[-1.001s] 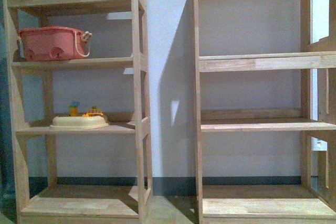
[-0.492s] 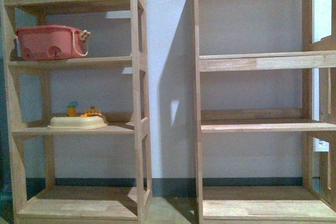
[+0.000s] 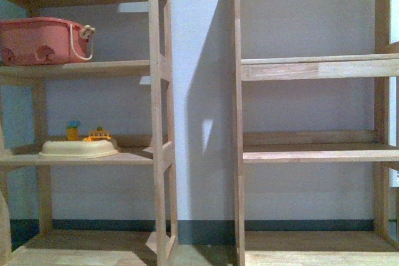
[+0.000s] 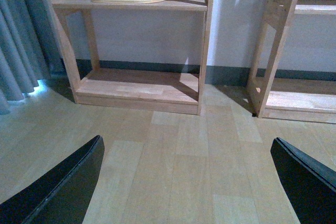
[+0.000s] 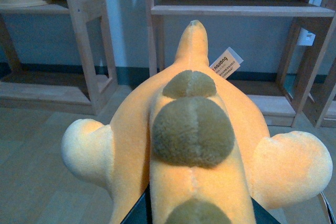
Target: Put away toys
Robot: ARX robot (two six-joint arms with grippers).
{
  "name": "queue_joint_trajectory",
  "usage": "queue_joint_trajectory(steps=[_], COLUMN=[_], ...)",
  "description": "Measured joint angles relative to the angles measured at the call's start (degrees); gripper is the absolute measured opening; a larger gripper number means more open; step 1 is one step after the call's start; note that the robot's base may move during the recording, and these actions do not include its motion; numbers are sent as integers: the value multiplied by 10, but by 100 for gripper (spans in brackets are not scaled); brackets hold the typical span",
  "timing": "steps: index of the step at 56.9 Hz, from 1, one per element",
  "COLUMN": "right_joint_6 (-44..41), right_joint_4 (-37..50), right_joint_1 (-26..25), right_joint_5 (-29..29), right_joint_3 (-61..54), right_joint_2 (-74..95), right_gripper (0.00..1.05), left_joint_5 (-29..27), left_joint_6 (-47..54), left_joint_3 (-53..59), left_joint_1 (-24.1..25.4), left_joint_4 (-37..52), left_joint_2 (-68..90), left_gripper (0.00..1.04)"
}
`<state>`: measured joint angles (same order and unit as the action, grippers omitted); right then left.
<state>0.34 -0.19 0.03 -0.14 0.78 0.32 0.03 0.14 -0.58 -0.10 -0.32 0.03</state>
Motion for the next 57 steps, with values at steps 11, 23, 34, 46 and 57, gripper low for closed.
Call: queue_joint_trajectory(steps=[11, 23, 34, 46, 57], right_joint_6=[0, 0, 0, 0, 0], right_joint_4=[0, 0, 0, 0, 0], right_joint_1=[0, 0, 0, 0, 0], right_joint_5=[0, 2, 2, 2, 1], right_joint_3=[0, 0, 0, 0, 0], right_joint_2=[0, 0, 0, 0, 0], right_gripper=[10, 10, 10, 10, 10], left_joint_5=[0, 0, 0, 0, 0], left_joint_6=[0, 0, 0, 0, 0], left_joint_3=[0, 0, 0, 0, 0], left_joint_1=[0, 0, 0, 0, 0], left_joint_4=[0, 0, 0, 0, 0], left_joint_2=[0, 0, 0, 0, 0], left_gripper=[99, 99, 99, 99, 99])
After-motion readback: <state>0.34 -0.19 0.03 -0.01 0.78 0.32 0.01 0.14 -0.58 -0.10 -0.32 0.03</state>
